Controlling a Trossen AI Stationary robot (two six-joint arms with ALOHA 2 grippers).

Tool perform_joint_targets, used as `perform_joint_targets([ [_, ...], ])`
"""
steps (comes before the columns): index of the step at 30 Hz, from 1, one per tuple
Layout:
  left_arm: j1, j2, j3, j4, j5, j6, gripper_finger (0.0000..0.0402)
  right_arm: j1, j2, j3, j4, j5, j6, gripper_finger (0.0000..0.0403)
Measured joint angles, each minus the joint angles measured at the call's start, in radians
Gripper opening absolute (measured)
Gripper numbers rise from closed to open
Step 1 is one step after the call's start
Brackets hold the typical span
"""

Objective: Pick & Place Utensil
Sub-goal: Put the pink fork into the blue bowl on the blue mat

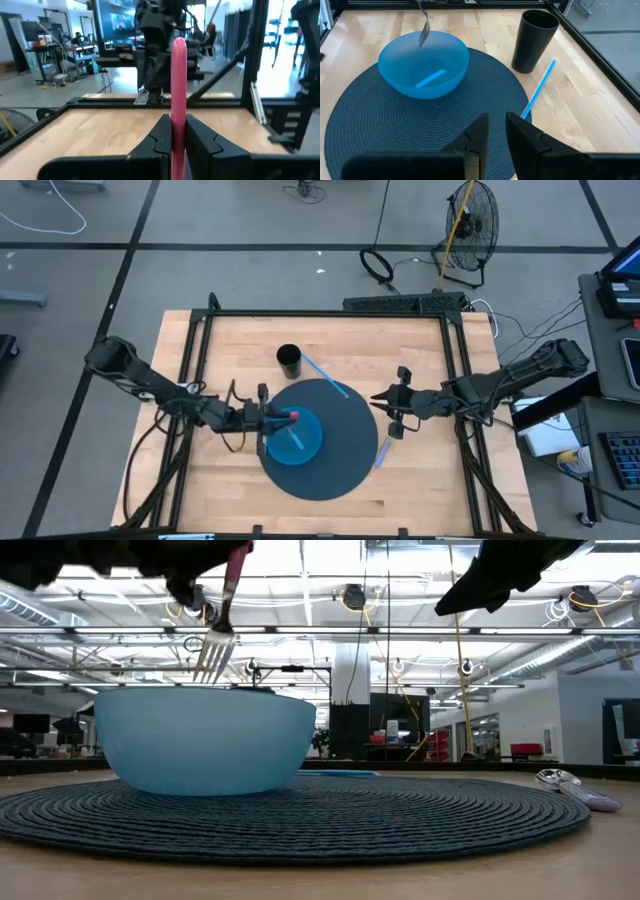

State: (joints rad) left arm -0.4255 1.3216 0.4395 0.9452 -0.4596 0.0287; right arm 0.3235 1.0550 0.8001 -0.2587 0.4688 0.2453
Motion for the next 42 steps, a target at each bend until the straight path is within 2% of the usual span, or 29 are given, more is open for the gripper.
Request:
perform_joint_targets([
  [7,0.041,0.000,-0.094,0.128,-0.022,-0.086,0.0033,-0.001,0.000,0.000,0.007,0.002,0.000,0.0059],
  [20,0.057,0.001,-0.124,0.107,-0.126,-0.200,0.0035,-0.001,0.000,0.000,0.008,0.002,0.000,0.0059],
  [31,0.004,0.002,-0.161,0.106,-0.205,-0.283,0.0032,-0.001,0.000,0.000,0.007,0.002,-0.003,0.0059],
  [36,0.004,0.079,-0.162,0.130,-0.205,-0.321,0.0033,-0.001,0.000,0.000,0.009,0.006,-0.003,0.0059],
  [42,0.004,0.199,-0.161,0.312,-0.196,-0.296,0.0029,-0.001,0.000,0.000,0.023,0.006,-0.002,0.0059],
])
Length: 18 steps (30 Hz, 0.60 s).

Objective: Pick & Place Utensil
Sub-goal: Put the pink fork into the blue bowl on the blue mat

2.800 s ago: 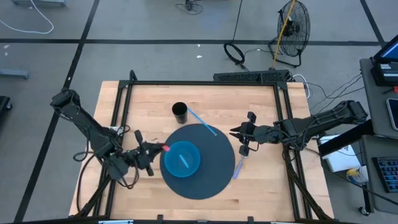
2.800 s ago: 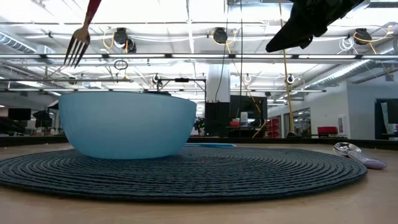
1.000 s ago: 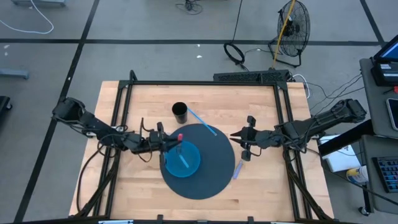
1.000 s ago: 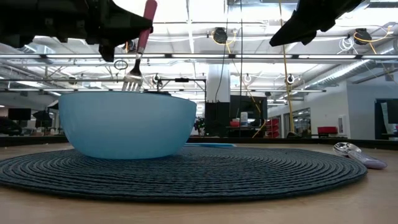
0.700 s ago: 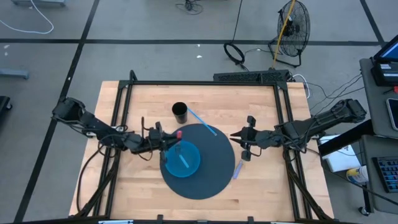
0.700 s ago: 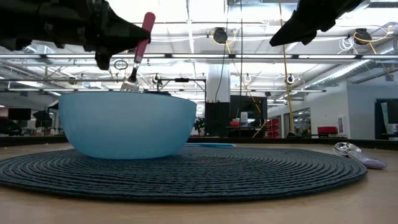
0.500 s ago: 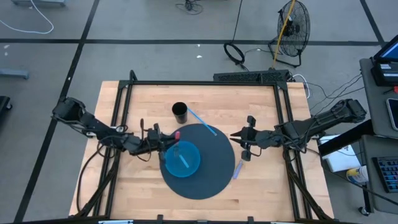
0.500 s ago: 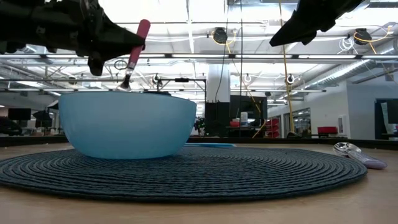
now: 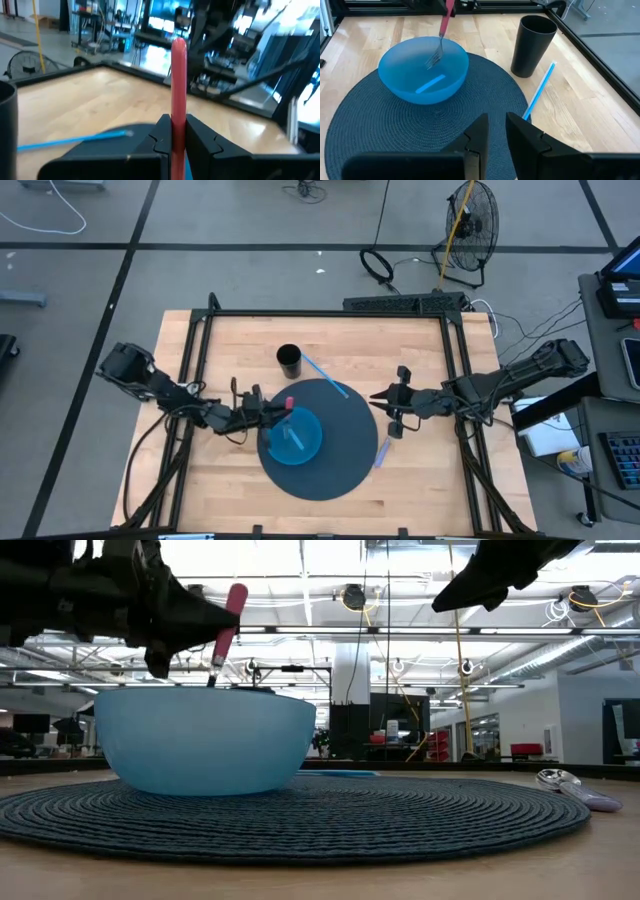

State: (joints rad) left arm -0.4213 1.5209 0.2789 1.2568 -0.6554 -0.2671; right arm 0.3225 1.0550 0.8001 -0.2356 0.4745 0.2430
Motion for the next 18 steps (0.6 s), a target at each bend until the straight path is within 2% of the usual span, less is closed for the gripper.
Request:
perform_joint_targets([
  [5,0.011,0.056,-0.001,0.011,-0.001,-0.033,0.0038,0.000,0.000,0.000,0.000,-0.002,0.002,0.0059],
  [13,0.019,0.096,0.000,0.029,-0.011,-0.005,0.0030,0.000,0.000,0.000,0.000,-0.003,0.003,0.0059],
  [18,0.035,0.096,0.001,-0.010,-0.024,-0.016,0.0061,0.000,0.000,0.000,0.000,-0.003,0.002,0.0059],
])
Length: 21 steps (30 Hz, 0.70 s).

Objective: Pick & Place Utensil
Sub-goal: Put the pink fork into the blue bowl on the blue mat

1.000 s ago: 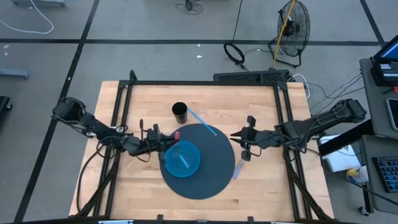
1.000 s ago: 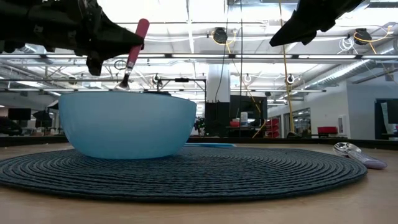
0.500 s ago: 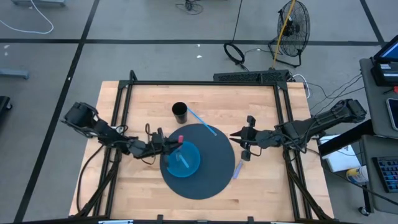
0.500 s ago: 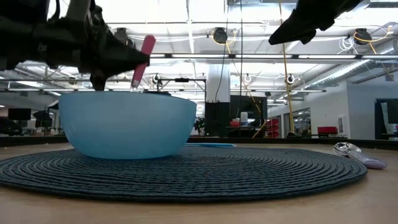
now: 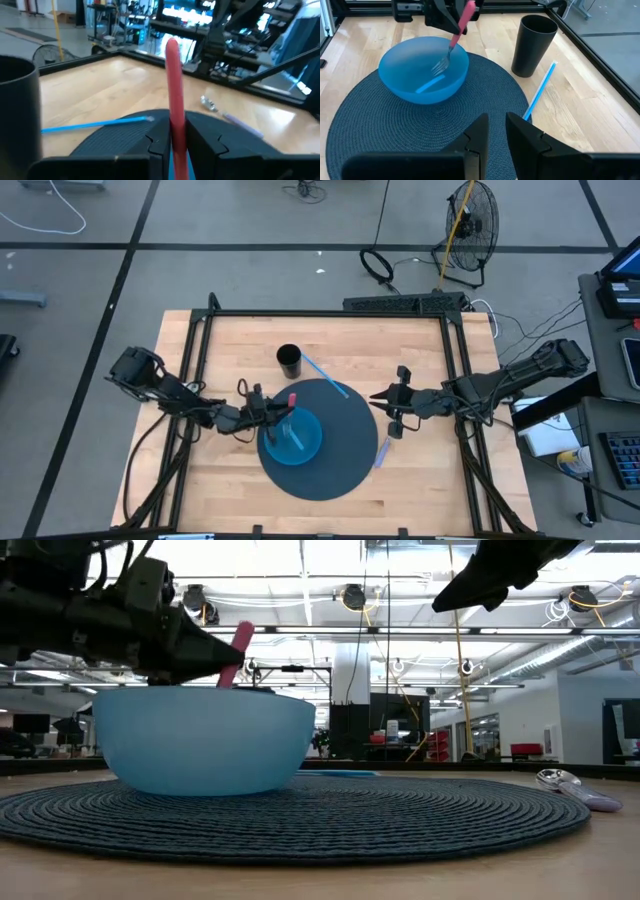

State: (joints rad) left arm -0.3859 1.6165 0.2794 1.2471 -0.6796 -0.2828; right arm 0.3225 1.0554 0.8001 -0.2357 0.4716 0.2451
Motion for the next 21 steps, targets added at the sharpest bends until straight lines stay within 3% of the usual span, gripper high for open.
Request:
perform_joint_targets([
  [10,0.007,0.000,0.000,-0.045,0.007,-0.012,0.0033,0.000,0.000,0.000,0.000,0.000,-0.002,0.0059],
  [17,0.007,0.001,-0.001,-0.056,0.006,-0.007,0.0076,0.000,0.000,0.000,0.000,0.000,-0.003,0.0059],
  [21,0.007,0.001,-0.001,-0.057,0.006,-0.008,0.0077,0.000,0.000,0.000,0.000,0.000,-0.003,0.0059],
])
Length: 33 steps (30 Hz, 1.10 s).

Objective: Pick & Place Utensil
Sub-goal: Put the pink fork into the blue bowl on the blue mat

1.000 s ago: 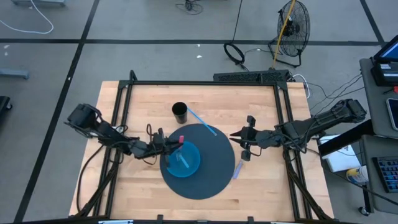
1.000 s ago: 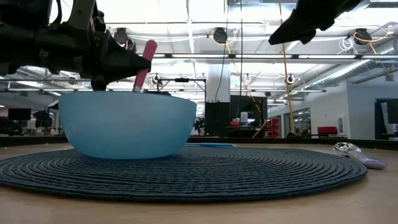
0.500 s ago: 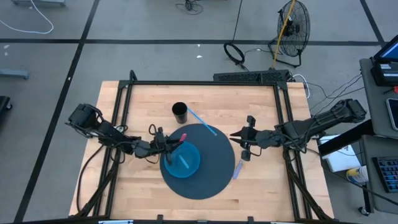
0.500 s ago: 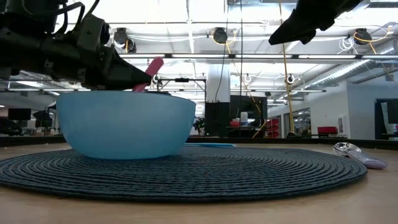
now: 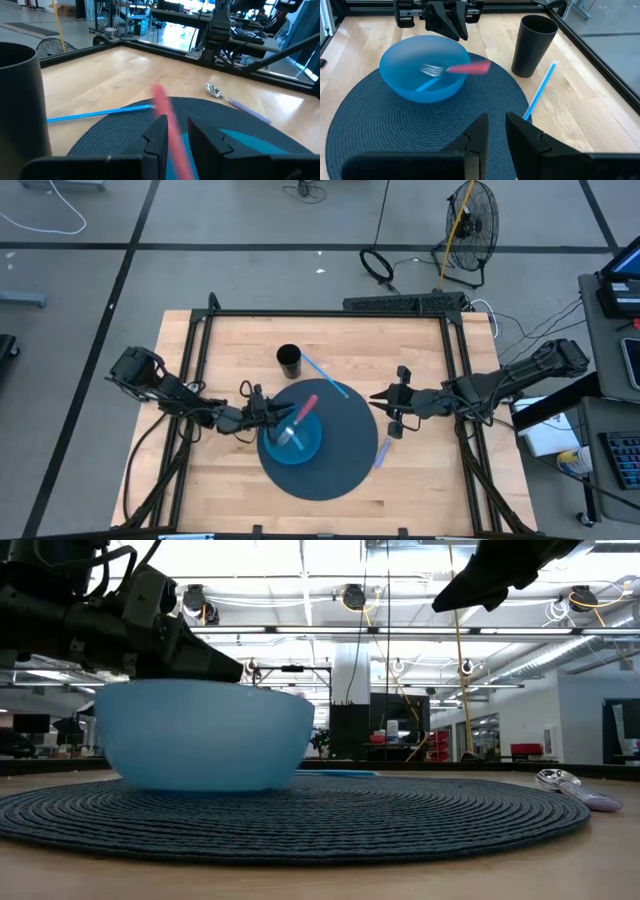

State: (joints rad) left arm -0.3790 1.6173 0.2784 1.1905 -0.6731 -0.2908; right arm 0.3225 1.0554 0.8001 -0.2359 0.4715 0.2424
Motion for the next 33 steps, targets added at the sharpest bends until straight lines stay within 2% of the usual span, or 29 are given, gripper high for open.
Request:
perform_joint_targets([
  [14,0.000,0.000,0.000,0.000,0.002,0.002,0.0051,0.000,0.000,0.000,0.000,0.000,0.003,0.0059],
  [20,0.000,-0.001,0.000,0.019,0.114,0.082,0.0051,0.000,0.010,0.000,0.008,-0.010,-0.002,0.0059],
  [27,0.000,-0.009,0.000,0.016,0.262,0.195,0.0051,0.001,0.163,-0.001,0.228,-0.294,-0.180,0.0059],
  [33,-0.002,-0.088,0.000,-0.032,0.359,0.262,0.0051,0.000,0.246,-0.001,0.295,-0.316,-0.250,0.0059],
])
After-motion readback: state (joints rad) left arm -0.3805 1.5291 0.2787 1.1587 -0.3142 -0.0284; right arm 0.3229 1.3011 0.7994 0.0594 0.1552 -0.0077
